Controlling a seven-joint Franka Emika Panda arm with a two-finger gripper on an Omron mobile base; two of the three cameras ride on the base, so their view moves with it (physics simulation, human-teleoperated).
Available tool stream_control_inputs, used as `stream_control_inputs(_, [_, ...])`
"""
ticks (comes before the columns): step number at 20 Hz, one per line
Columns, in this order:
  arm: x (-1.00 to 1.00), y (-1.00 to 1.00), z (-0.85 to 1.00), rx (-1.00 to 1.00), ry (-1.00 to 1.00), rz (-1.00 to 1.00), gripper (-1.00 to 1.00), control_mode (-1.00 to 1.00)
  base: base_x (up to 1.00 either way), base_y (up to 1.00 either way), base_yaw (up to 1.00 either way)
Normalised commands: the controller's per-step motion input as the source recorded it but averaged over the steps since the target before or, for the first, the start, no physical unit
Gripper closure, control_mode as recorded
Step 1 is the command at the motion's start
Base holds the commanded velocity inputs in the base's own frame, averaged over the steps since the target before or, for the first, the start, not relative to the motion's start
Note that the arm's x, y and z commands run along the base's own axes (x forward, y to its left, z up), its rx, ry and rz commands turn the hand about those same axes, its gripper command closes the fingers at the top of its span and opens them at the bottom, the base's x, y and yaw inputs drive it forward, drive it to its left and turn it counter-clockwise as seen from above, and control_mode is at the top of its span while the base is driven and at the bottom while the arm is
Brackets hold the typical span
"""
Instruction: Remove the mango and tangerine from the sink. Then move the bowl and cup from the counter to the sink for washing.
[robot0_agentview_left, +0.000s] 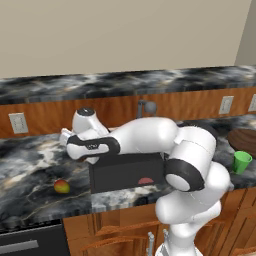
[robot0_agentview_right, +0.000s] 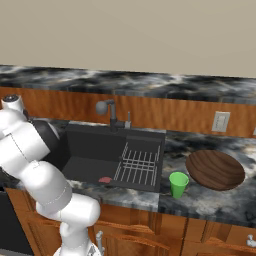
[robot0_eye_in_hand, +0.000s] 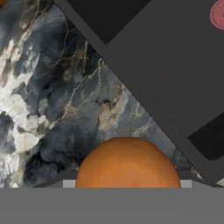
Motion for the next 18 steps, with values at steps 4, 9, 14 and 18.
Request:
stream_control_inputs(4, [0.0,0.17,-0.21,0.0,0.0,0.0,1.0,-1.0,0.0,0.0,0.0])
stream_control_inputs(9, [0.0,0.11,-0.22,0.0,0.0,0.0,1.0,-1.0,0.0,0.0,0.0])
stream_control_inputs(14, [0.0,0.22,-0.18,0.0,0.0,-0.02,1.0,-1.0,0.0,0.0,0.0])
stream_control_inputs(18, [0.0,0.16,-0.2,0.0,0.0,-0.03,1.0,-1.0,0.0,0.0,0.0])
